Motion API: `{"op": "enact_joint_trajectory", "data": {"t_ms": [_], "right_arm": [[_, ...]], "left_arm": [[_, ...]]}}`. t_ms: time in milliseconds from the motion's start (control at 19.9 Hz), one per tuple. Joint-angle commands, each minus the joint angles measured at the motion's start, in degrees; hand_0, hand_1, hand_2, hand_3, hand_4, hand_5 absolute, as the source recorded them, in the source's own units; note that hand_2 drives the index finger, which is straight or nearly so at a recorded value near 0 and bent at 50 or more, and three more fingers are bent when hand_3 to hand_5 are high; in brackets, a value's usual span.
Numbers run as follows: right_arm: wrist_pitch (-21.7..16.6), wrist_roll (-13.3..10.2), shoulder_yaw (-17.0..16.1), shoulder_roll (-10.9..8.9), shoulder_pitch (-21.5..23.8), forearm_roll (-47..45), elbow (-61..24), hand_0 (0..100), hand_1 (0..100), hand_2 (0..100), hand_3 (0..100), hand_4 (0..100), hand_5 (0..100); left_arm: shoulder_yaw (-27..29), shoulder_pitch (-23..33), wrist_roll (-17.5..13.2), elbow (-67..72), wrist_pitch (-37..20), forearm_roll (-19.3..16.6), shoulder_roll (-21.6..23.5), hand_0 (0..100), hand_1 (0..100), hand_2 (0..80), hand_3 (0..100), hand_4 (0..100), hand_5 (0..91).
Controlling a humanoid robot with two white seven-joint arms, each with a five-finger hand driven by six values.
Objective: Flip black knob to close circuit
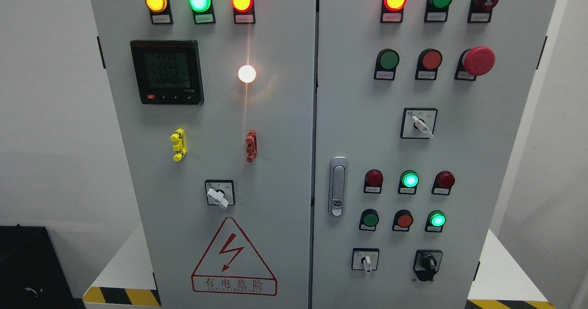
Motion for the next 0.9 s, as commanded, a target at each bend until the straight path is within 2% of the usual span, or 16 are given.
{"op": "enact_joint_trajectory", "data": {"t_ms": [0, 502, 603, 653, 753, 854], "right_arm": [[-0.12, 0.07, 1.78, 0.05, 0.02, 0.05, 0.83, 0, 10, 0, 0, 0, 0], [-0.91, 0.25, 2.66, -0.48, 0.29, 2.24, 0.04, 0, 11, 0, 0, 0, 0], [-1.00, -0.36, 2.74, -0.57, 0.29, 3.47, -1.44, 0, 11, 0, 6, 0, 0], [-1.00, -1.15, 2.75, -0.65, 0.37, 4.00, -2.93, 0, 12, 5, 12, 7, 0], [-0.91, -3.34, 3.10, -0.83, 0.46, 7.15, -6.18, 0, 12, 11, 19, 19, 2], [-0.57, -5.19, 3.10, -1.79, 0.81, 11.80, -10.57, 0, 12, 15, 25, 25, 14]], "left_arm": [[0.00, 0.00, 0.04, 0.00, 0.00, 0.00, 0.00, 12, 56, 0.0, 0, 0, 0.0], [0.00, 0.00, 0.04, 0.00, 0.00, 0.00, 0.00, 12, 56, 0.0, 0, 0, 0.0], [0.00, 0.00, 0.04, 0.00, 0.00, 0.00, 0.00, 12, 56, 0.0, 0, 0, 0.0], [0.00, 0.00, 0.04, 0.00, 0.00, 0.00, 0.00, 12, 56, 0.0, 0, 0, 0.0], [0.00, 0.00, 0.04, 0.00, 0.00, 0.00, 0.00, 12, 56, 0.0, 0, 0, 0.0], [0.00, 0.00, 0.04, 0.00, 0.00, 0.00, 0.00, 12, 56, 0.0, 0, 0, 0.0]]}}
